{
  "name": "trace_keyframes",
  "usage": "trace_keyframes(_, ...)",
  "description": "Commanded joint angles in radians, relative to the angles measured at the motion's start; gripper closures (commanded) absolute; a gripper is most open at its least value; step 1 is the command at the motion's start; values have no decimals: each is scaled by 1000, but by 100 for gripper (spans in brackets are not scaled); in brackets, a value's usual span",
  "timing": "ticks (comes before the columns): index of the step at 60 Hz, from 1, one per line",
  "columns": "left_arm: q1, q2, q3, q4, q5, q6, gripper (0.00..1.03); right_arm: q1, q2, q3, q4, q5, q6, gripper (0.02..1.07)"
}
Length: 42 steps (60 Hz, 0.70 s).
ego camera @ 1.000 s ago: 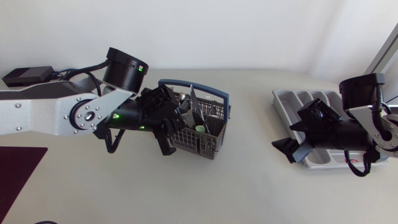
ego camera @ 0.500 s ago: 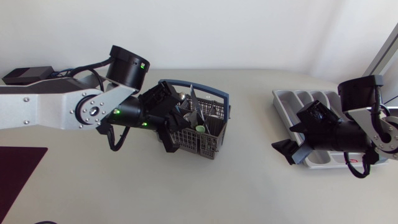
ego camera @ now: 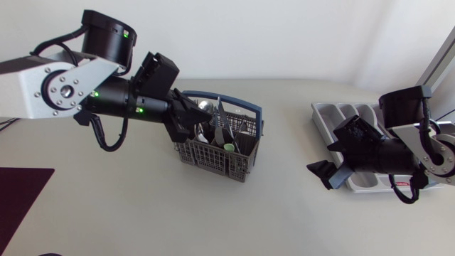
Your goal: Sort the cutlery from the basket into the organizer compartments.
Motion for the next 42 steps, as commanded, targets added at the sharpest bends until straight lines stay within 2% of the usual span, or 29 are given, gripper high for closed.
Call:
trace_keyframes(1,17,-35,73,-29,45,-61,100,18,-14,-16,-19,14,24,6)
trace_keyframes(15,28,-68,231,-221,61,-116,100,51,-48,-2,-50,22,29,6)
trace_keyframes(28,23,-160,366,-389,61,-135,100,75,-164,29,-108,-29,27,6)
trace_keyframes(42,-4,-223,454,-480,61,-170,100,118,-227,76,-171,-49,44,6)
